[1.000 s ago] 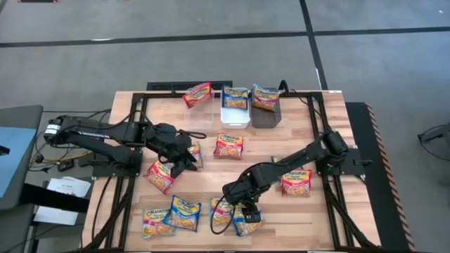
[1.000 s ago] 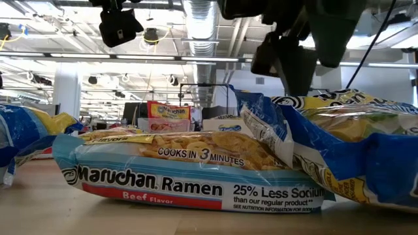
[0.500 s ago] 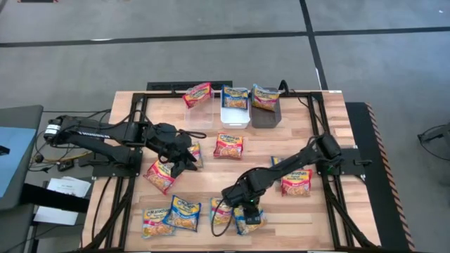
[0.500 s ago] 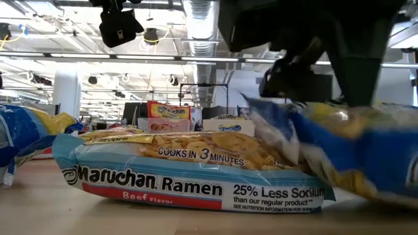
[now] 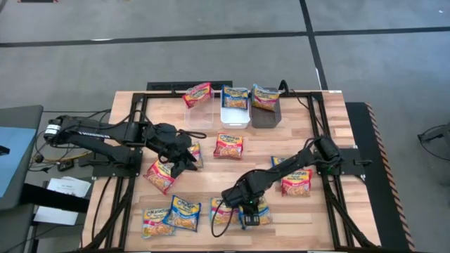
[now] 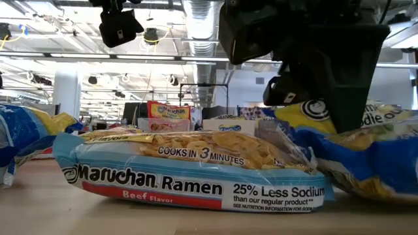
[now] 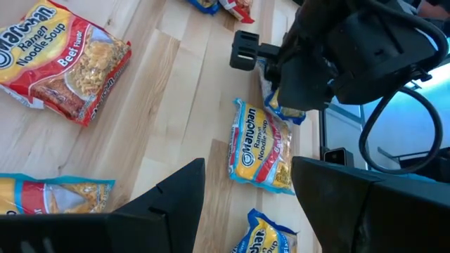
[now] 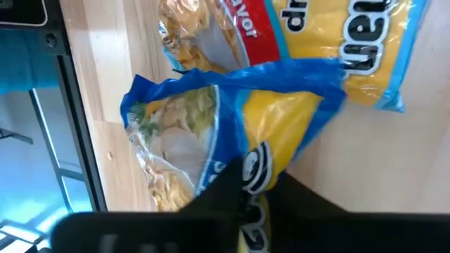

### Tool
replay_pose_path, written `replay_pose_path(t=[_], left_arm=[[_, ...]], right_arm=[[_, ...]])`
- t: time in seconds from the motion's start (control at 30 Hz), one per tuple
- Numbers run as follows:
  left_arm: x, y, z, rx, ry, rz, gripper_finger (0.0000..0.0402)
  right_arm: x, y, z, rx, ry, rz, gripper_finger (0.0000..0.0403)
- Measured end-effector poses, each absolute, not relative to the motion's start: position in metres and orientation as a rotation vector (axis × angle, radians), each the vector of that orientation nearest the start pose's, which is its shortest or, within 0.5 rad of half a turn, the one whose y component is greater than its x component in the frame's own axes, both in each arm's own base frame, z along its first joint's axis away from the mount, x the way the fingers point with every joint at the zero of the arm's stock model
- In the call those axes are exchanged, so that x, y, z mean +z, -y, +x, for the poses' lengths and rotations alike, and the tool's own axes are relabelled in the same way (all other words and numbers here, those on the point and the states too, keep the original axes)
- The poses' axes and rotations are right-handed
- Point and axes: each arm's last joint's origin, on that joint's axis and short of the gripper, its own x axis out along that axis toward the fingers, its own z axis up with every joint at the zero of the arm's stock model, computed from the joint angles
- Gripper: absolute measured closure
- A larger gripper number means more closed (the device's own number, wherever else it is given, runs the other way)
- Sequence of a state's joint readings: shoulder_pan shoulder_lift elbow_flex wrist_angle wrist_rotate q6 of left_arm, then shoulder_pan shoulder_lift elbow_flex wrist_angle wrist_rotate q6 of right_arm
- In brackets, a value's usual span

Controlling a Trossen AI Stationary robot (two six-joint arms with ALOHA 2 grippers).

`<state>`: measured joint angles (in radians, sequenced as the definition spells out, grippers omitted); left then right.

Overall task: Sort Maruchan noodles
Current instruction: Put the blue noodle pack into the white bin

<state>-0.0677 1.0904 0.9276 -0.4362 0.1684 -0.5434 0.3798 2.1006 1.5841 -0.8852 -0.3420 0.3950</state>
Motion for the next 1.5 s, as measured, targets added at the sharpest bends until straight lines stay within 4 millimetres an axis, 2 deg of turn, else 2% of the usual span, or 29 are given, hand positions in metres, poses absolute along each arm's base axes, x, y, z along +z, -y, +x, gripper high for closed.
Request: replay_pose_path(t=[0.1,0.33,0.5,0.67,1.2,1.5], left_arm=[[0.303,0.02,0.228,-0.061,-0.648,-0.554,0.0202],[0.303,0.02,0.228,-0.056,-0.646,-0.553,0.0202],[0.303,0.018,0.229,-0.006,-0.634,-0.562,0.0202],[0.303,0.019,0.228,-0.028,-0.641,-0.568,0.0202],[0.303,0.01,0.229,-0.005,-0.625,-0.56,0.0202],[0.308,-0.002,0.233,0.027,-0.552,-0.576,0.0202]], right_arm=[[0.169,-0.162,0.379,0.308,-1.525,0.286,0.0391],[0.174,-0.161,0.377,0.272,-1.544,0.285,0.0389],[0.191,-0.156,0.38,0.215,-1.541,0.187,0.0397],[0.212,-0.145,0.387,0.165,-1.516,0.108,0.0397],[0.276,-0.075,0.406,0.002,-1.432,-0.115,0.0397],[0.306,-0.019,0.413,-0.09,-1.367,-0.246,0.0397]])
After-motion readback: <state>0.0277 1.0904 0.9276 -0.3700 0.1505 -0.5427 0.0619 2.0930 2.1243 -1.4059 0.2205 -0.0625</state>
